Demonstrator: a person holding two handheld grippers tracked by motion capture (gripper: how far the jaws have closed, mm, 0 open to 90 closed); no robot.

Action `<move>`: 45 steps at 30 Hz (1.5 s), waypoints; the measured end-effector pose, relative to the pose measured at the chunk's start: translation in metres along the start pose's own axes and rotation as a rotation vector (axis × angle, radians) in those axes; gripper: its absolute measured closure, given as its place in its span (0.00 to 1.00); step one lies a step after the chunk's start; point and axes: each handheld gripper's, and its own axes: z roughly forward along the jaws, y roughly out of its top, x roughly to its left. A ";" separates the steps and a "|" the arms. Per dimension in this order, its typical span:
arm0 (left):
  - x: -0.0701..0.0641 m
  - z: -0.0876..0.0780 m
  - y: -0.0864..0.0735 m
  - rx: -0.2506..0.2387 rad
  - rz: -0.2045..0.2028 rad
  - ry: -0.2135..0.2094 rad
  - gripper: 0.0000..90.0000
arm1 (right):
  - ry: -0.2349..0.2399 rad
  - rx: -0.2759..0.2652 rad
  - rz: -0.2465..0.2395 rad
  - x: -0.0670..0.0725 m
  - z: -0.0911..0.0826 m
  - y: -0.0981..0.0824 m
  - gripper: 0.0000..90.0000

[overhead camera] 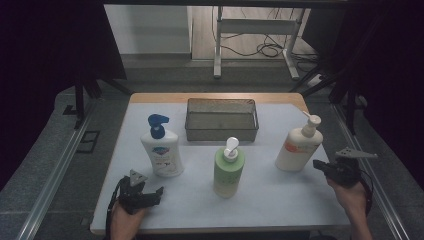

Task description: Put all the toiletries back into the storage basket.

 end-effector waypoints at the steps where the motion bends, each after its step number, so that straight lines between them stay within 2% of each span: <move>1: 0.000 0.000 0.000 0.000 0.000 0.000 0.14 | -0.009 0.006 0.006 -0.003 0.004 0.003 1.00; 5: 0.000 0.000 0.000 0.000 0.001 0.000 0.14 | -0.022 0.020 0.007 -0.009 0.011 0.006 1.00; 10: 0.000 0.000 0.000 0.000 0.002 0.000 0.14 | -0.002 0.026 0.036 -0.019 0.025 0.009 0.99; 22: 0.000 0.000 0.000 0.000 0.002 0.001 0.14 | 0.030 0.021 0.029 -0.025 0.040 0.017 0.98; 25: 0.000 0.000 0.000 0.000 0.002 0.001 0.14 | 0.044 0.038 0.038 -0.027 0.042 0.017 0.99; 35: 0.000 0.000 0.000 0.000 0.002 0.001 0.14 | 0.062 0.055 0.020 -0.022 0.039 0.011 0.99; 45: 0.000 0.000 0.000 0.001 0.003 0.001 0.14 | 0.086 0.059 -0.011 -0.008 0.035 0.008 0.99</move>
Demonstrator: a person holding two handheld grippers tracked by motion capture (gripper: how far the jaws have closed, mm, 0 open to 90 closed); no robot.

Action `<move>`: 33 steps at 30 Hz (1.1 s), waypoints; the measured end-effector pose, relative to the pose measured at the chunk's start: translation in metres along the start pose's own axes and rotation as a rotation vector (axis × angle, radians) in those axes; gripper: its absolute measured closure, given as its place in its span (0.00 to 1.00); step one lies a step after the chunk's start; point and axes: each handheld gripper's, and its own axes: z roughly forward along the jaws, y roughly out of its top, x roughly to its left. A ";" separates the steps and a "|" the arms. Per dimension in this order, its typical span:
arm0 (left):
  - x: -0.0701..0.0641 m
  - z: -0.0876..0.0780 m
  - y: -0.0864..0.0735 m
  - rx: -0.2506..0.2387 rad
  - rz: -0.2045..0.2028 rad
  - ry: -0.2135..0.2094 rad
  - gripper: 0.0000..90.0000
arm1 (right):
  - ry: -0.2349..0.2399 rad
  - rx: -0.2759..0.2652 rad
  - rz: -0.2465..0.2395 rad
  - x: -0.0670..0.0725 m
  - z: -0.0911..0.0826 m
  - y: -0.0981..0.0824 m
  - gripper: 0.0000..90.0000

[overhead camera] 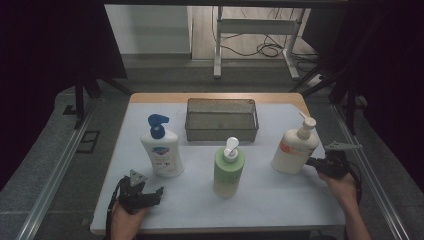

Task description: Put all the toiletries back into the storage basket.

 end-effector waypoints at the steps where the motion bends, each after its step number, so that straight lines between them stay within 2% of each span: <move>1: 0.000 0.000 0.000 0.000 0.000 0.000 0.14 | 0.002 -0.001 -0.005 0.002 0.000 -0.001 0.99; 33: 0.000 0.000 0.000 0.000 -0.001 0.000 0.14 | 0.087 0.027 -0.103 0.053 -0.005 -0.019 0.97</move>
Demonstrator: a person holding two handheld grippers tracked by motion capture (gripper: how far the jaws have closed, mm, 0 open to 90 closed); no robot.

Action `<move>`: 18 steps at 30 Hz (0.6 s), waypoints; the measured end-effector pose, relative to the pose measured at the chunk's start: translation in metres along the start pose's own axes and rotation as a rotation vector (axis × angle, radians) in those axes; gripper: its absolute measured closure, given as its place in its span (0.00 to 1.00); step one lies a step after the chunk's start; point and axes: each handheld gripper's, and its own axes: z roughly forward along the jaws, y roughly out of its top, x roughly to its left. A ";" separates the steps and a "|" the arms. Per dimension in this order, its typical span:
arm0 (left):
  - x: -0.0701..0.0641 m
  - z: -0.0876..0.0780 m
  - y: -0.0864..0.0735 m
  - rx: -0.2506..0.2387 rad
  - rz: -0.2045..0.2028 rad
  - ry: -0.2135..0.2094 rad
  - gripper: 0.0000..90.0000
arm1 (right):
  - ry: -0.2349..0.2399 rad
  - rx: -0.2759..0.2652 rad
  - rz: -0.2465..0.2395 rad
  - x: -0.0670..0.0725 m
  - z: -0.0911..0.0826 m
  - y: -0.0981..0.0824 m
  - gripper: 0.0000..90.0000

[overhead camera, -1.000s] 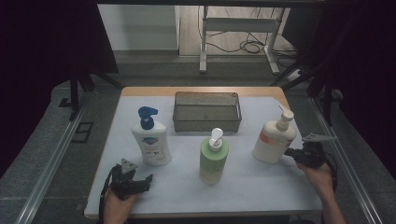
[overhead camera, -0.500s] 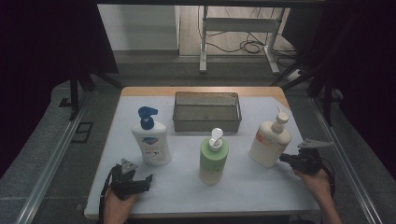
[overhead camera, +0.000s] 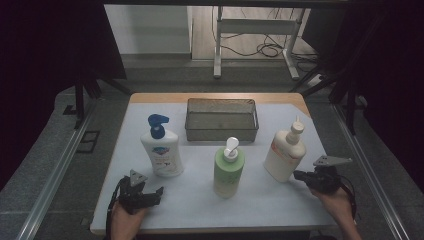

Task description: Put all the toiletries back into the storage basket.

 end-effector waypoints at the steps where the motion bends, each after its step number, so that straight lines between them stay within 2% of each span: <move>1: 0.000 0.000 0.000 0.000 0.000 0.000 0.14 | 0.000 0.000 0.000 0.000 0.000 0.000 0.97; 6: 0.000 0.000 0.000 0.000 0.000 0.000 0.14 | 0.013 0.001 -0.016 0.009 0.002 0.000 0.96; 11: 0.000 0.000 0.000 0.000 0.000 0.000 0.14 | 0.012 0.000 -0.025 0.013 0.003 -0.001 0.96; 15: 0.000 0.000 0.000 0.000 0.000 0.000 0.14 | 0.000 -0.019 -0.015 0.012 -0.002 -0.002 0.94; 18: 0.000 0.000 0.000 0.000 0.000 0.000 0.14 | -0.008 -0.034 -0.007 0.014 -0.010 -0.005 0.88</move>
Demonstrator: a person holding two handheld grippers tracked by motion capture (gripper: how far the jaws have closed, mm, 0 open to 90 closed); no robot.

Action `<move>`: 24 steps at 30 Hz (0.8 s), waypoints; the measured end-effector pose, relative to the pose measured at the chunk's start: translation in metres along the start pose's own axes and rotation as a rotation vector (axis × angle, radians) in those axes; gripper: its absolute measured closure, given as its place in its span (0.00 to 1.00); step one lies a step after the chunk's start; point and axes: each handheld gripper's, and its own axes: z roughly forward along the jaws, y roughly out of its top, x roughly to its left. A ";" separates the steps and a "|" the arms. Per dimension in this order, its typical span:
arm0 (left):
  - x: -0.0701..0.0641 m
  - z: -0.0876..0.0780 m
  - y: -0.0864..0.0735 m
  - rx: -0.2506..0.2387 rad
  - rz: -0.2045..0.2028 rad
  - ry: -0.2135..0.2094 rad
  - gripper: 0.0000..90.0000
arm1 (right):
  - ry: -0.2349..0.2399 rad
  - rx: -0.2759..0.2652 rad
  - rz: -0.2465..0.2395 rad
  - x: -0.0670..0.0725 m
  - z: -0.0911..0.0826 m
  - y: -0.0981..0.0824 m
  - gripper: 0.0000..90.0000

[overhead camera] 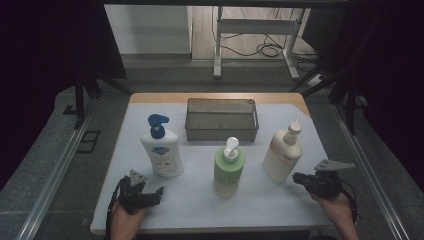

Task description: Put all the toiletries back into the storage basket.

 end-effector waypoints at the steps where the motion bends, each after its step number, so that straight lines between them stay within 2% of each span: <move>1: 0.000 0.000 0.000 0.000 0.000 0.000 0.14 | -0.005 -0.010 0.011 0.002 -0.005 -0.001 0.81; 2: 0.000 0.000 0.000 0.000 0.000 0.000 0.14 | -0.005 -0.010 0.011 0.002 -0.005 -0.001 0.81; 6: 0.000 0.000 0.000 0.000 0.000 0.000 0.14 | -0.015 -0.032 0.030 0.008 -0.014 -0.003 0.64; 12: 0.000 0.000 0.000 0.000 0.000 -0.001 0.14 | -0.036 -0.068 0.039 0.018 -0.022 0.004 0.43; 21: 0.000 0.000 0.000 0.000 0.000 0.000 0.14 | -0.057 -0.105 0.017 0.030 -0.028 0.033 0.31; 24: 0.000 0.000 0.000 -0.001 -0.001 0.000 0.14 | -0.065 -0.112 0.011 0.032 -0.027 0.039 0.30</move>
